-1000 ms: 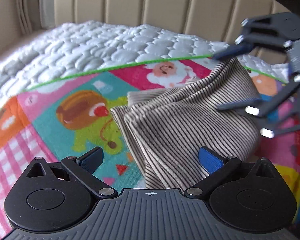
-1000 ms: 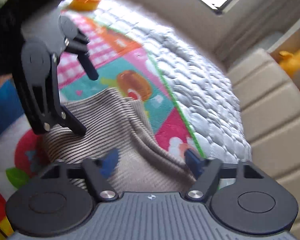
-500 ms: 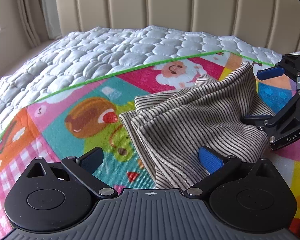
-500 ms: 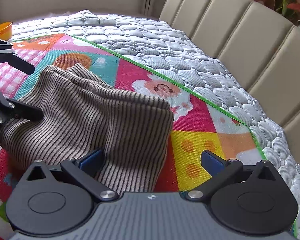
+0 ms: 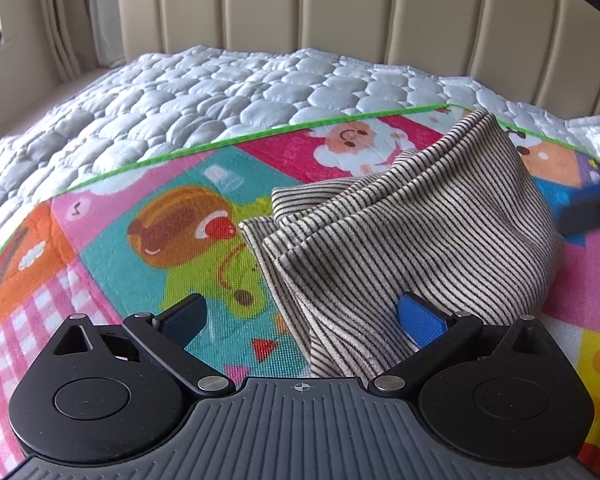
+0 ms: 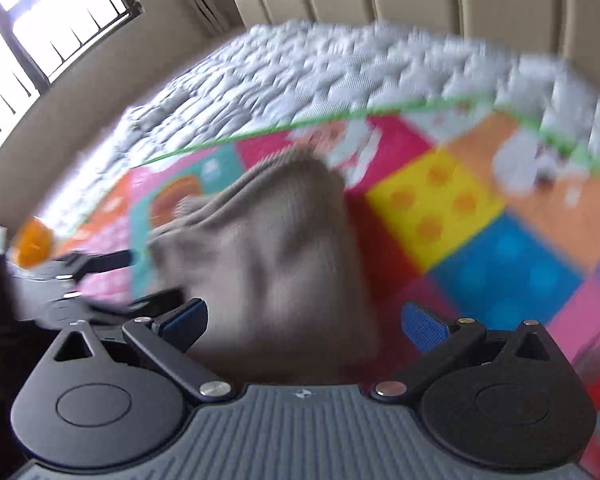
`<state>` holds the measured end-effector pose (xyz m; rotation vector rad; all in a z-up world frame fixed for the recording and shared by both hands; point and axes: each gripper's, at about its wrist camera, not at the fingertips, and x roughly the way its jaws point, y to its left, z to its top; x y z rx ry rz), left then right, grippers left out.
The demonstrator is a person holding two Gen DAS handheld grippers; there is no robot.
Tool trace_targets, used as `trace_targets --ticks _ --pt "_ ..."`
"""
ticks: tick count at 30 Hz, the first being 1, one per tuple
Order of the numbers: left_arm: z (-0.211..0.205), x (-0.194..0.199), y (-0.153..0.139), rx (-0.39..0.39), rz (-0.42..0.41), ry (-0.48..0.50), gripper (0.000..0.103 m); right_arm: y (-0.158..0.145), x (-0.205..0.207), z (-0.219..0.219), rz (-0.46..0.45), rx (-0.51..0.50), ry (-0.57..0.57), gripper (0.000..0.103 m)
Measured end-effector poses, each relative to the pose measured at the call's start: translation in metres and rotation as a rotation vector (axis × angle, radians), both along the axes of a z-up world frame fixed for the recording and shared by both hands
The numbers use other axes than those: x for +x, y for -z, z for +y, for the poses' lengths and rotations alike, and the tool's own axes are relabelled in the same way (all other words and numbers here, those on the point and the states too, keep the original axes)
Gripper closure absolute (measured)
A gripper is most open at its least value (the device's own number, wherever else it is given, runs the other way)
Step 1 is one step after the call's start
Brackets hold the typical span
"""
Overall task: Fold clothes
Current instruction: 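Grasp the folded shirt bundle with the right gripper while the left gripper grasps it too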
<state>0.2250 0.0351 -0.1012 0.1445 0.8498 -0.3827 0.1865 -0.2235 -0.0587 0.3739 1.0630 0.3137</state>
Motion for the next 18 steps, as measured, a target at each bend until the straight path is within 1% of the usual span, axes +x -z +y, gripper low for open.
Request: trace_targets --ticks 2,4,6,7,8,10,11,12,13,17,18 --pt "0.003 0.001 0.000 -0.019 0.013 -0.011 0.000 0.012 -0.009 0.002 0.081 0.130 0.021 0.000" --pt "0.005 -0.001 -0.003 -0.029 0.012 -0.011 0.000 0.026 -0.006 0.008 0.131 0.198 0.068 0.004" --pt "0.009 -0.004 -0.009 -0.037 -0.002 -0.012 0.000 0.042 -0.001 0.014 0.181 0.248 0.119 0.028" --pt "0.013 -0.006 -0.014 -0.048 -0.010 -0.016 0.000 0.050 0.002 0.017 0.206 0.273 0.144 0.033" --pt "0.018 -0.007 -0.020 -0.075 -0.019 -0.021 0.000 0.057 0.005 0.017 0.235 0.300 0.172 0.042" --pt "0.026 -0.005 -0.033 -0.145 -0.029 -0.025 0.000 0.068 0.012 0.013 0.286 0.354 0.228 0.044" --pt "0.029 -0.001 -0.039 -0.184 -0.028 -0.023 0.000 0.069 0.015 0.009 0.294 0.371 0.244 0.045" --pt "0.028 0.005 -0.042 -0.203 -0.029 -0.013 0.000 0.068 0.018 0.007 0.287 0.371 0.251 0.046" --pt "0.025 0.012 -0.045 -0.213 -0.031 0.002 0.000 0.063 0.022 0.004 0.253 0.338 0.245 0.046" --pt "0.002 0.045 -0.046 -0.175 -0.049 0.057 0.000 0.043 0.045 -0.007 0.075 0.155 0.222 0.047" --pt "-0.003 0.055 -0.043 -0.175 -0.041 0.067 0.000 0.040 0.052 -0.010 0.035 0.117 0.217 0.046"
